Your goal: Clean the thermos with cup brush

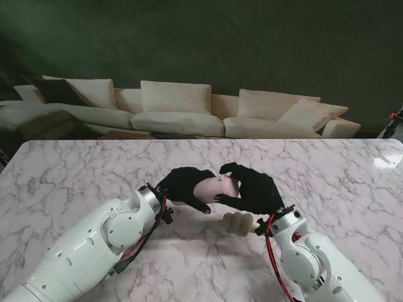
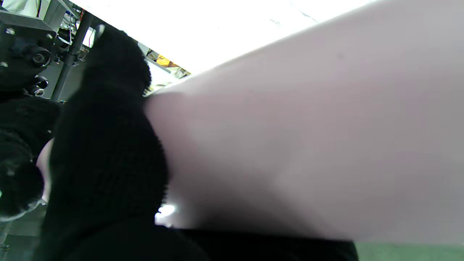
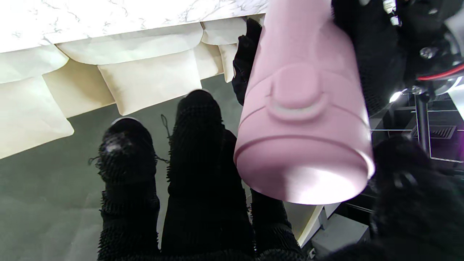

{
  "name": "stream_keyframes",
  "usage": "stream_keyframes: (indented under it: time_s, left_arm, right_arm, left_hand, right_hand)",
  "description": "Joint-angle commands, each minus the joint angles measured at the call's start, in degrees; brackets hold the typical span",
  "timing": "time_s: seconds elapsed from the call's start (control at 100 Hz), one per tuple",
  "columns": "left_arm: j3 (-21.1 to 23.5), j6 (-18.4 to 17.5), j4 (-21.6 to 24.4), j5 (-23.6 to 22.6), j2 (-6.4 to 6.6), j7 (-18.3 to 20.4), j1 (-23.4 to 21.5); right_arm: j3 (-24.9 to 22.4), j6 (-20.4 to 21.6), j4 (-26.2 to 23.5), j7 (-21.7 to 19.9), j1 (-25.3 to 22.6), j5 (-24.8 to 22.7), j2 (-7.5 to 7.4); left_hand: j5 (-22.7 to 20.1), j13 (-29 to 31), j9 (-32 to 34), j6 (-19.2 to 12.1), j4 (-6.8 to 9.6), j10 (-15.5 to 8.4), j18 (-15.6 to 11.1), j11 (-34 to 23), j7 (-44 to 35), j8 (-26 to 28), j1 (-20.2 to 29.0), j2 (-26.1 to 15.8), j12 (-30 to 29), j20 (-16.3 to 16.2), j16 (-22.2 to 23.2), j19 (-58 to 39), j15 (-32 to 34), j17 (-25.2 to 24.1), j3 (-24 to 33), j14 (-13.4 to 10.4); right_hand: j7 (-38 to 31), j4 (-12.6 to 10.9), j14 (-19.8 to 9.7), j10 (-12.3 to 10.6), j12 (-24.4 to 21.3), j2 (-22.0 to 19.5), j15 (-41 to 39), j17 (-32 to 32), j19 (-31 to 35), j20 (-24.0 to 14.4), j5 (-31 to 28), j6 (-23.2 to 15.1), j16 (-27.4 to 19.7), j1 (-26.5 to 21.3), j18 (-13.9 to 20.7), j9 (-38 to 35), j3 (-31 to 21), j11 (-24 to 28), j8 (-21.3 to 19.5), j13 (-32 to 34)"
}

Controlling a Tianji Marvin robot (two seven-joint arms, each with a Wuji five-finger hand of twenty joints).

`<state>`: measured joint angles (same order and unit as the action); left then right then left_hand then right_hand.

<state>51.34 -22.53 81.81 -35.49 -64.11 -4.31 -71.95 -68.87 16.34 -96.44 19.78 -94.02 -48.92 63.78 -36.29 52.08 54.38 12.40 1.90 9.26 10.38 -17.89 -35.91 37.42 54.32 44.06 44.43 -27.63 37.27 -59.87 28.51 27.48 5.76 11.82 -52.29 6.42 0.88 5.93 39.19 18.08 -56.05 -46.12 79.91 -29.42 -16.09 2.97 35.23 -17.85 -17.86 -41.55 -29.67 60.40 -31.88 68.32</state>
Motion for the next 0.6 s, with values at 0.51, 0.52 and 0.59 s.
stream_keyframes:
  time_s: [0.51, 0.52, 0.59]
  left_arm:
    - [-0.8, 0.0, 0.1, 0.5, -0.42, 0.6, 0.6]
    - [-0.8, 0.0, 0.1, 0.5, -0.42, 0.6, 0.6]
    - [-0.8, 0.0, 0.1, 0.5, -0.44, 0.5, 0.6]
  right_arm:
    - [2.7, -6.1, -0.5, 0.9, -0.2, 3.2, 1.42]
    - [2.6, -6.1, -0.7, 0.6, -0.3, 3.2, 1.38]
    - [1.6, -6.1, -1.5, -1.0, -1.2, 2.7, 1.0]
  left_hand:
    - [-5.0, 5.6, -0.2, -11.4, -0.4, -2.7, -6.5, -2.1, -6.8, 0.8, 18.7, -29.8, 0.2, -2.9, 3.1, -9.4, 11.8, 2.7, 12.9, -4.8]
    - [-5.0, 5.6, -0.2, -11.4, -0.4, -2.6, -6.5, -2.1, -6.8, 0.8, 18.7, -29.8, 0.2, -2.9, 3.1, -9.4, 11.8, 2.7, 12.9, -4.8]
    - [-5.0, 5.6, -0.2, -11.3, -0.41, -2.6, -6.5, -2.1, -6.9, 0.8, 18.7, -29.8, 0.2, -2.9, 3.1, -9.4, 11.8, 2.7, 12.9, -4.8]
  right_hand:
    - [7.6, -1.3, 9.4, -5.3, -2.6, -18.7, -10.7, -8.5, 9.6, 6.8, -1.6, -2.6, 0.3, 18.5, -14.3, -22.3, 10.4, 1.8, 13.3, 6.5]
    - [8.4, -1.4, 9.4, -5.2, -2.3, -19.0, -9.5, -7.7, 9.7, 6.5, 0.1, -3.5, -0.2, 19.3, -14.0, -20.5, 10.4, 1.8, 13.7, 6.5]
    - [13.4, -1.6, 9.5, -5.1, -0.9, -18.7, -3.6, -4.7, 10.0, 4.4, 6.4, -9.3, -2.4, 22.7, -12.7, -12.7, 9.0, 0.5, 15.5, 6.3]
